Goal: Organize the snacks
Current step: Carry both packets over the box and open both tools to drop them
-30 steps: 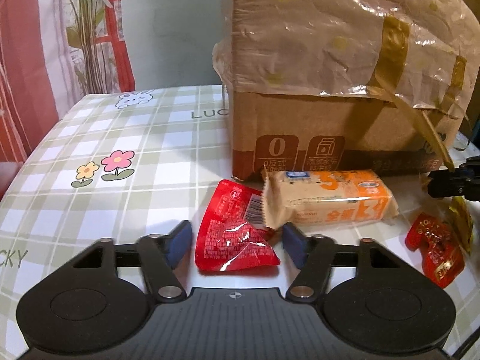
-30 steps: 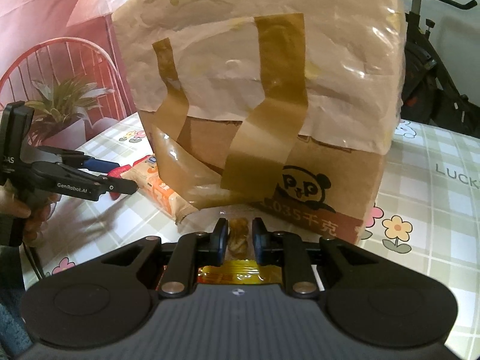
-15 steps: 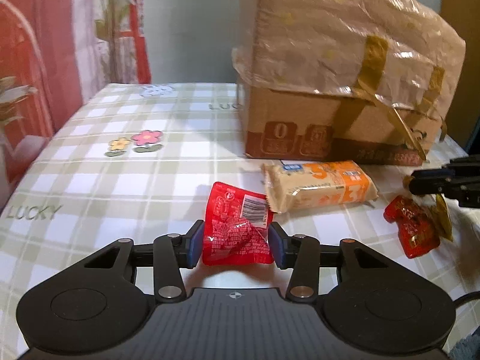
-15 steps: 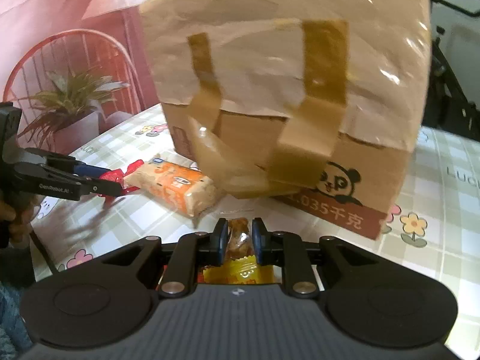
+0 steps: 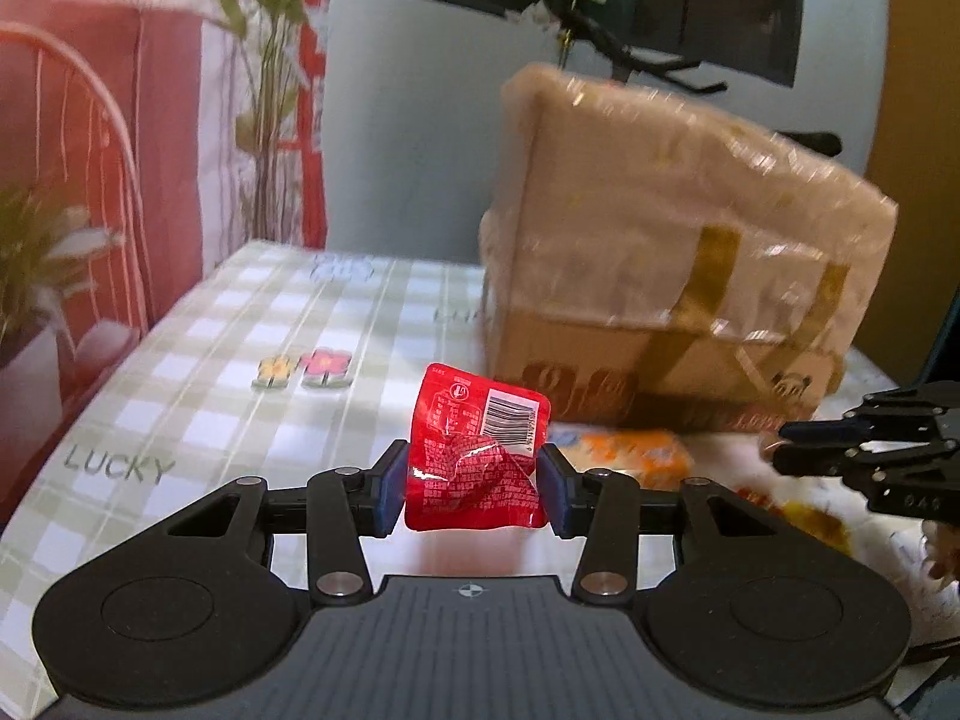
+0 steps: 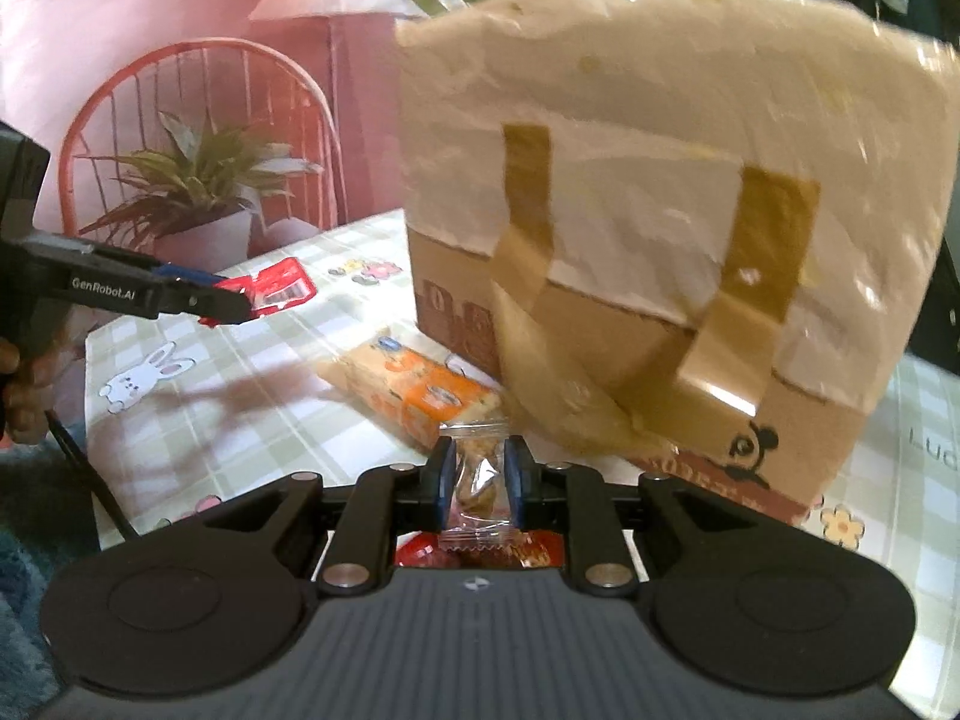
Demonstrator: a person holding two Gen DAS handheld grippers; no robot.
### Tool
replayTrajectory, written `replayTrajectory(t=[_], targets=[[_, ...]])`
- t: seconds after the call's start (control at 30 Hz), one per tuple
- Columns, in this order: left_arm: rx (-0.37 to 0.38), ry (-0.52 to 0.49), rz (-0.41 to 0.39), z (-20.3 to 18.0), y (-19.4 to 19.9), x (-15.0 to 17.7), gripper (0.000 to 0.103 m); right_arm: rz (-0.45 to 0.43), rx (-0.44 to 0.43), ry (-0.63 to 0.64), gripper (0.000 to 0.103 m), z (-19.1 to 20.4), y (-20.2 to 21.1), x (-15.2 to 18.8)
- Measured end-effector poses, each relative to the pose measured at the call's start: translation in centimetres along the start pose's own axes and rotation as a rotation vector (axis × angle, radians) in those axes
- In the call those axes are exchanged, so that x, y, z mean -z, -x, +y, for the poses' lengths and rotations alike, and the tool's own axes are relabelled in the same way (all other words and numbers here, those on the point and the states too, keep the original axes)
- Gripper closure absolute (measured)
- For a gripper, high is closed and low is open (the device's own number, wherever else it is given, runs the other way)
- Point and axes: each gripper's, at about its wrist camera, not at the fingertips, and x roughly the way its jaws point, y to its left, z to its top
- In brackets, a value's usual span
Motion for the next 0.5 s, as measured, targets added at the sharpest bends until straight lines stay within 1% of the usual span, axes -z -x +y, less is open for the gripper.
replayTrajectory(t=[0.23, 0.37, 0.5], targets=[[0.056, -0.038, -0.116, -2.6, 1.7, -3.4, 0.055, -0.132, -0.003, 0.056, 0.084, 0.6, 2.3, -2.9], [0.098, -0.072, -0.202, -4.6, 2.4, -6.5, 0.055, -0.211, 0.008, 0.093, 0.084, -0.2, 4.1, -5.4], [0.131, -0.129, -0.278, -7.3, 2.5, -9.5, 0.055, -0.295, 0.025, 0.089, 0.084, -1.6, 5.6, -8.2]])
